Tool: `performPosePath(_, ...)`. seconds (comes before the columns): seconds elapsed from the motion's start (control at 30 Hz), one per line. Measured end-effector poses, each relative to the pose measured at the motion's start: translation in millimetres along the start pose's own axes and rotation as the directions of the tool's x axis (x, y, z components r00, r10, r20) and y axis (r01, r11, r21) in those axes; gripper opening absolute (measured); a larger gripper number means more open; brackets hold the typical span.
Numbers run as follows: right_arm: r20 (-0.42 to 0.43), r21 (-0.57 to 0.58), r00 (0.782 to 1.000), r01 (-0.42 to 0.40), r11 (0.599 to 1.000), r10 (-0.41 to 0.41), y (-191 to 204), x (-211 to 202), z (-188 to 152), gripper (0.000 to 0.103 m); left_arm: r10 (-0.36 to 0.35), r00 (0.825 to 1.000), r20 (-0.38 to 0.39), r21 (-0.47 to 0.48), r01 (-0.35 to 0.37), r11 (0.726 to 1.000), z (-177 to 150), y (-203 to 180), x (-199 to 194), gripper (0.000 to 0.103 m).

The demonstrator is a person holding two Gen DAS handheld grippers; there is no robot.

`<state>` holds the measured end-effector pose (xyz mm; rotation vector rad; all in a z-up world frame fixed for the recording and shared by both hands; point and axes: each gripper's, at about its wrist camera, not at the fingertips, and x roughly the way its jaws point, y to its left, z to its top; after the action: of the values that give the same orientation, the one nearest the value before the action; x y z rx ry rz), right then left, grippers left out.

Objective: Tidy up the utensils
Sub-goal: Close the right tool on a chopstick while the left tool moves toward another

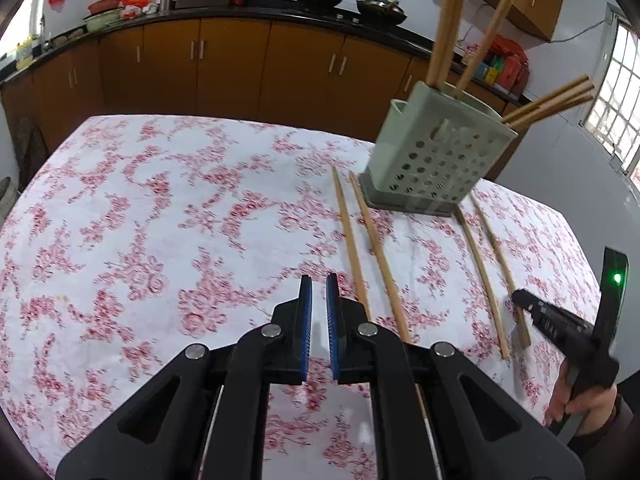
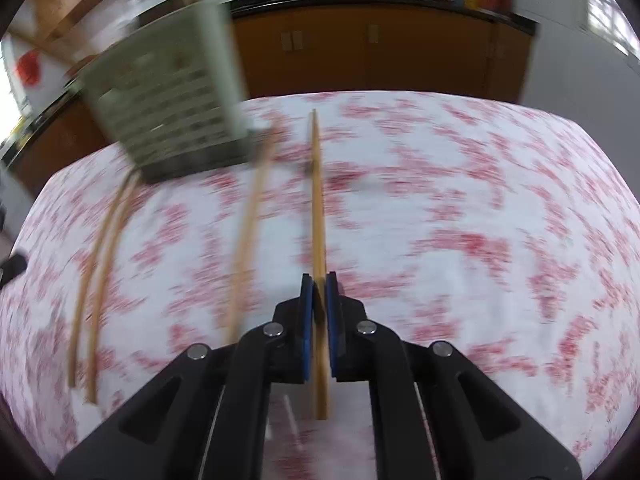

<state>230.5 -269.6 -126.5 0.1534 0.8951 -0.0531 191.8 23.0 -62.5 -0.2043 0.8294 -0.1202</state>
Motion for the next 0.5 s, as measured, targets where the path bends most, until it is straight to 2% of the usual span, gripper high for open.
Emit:
performPosePath(0.13, -0.005, 0.105, 1.000, 0.022, 0.994, -0.022, -32, -2, 4, 0.008, -0.038, 0.999, -0.034, 0.004, 0.038, 0.999, -7, -9, 10, 0.008)
performPosePath(0.4, 0.005, 0.086, 1.000, 0.025, 0.996, -0.025, -36, -5, 0, 0.008, -0.071, 0.994, -0.088, 0.015, 0.073, 0.997, -21, -27, 31, 0.009)
performPosePath(0.5, 0.006, 0.073, 1.000, 0.025, 0.997, -0.025, -33, -4, -2, 0.008, -0.062, 0.993, -0.096, 0.023, 0.065, 0.998, -25, -32, 37, 0.021)
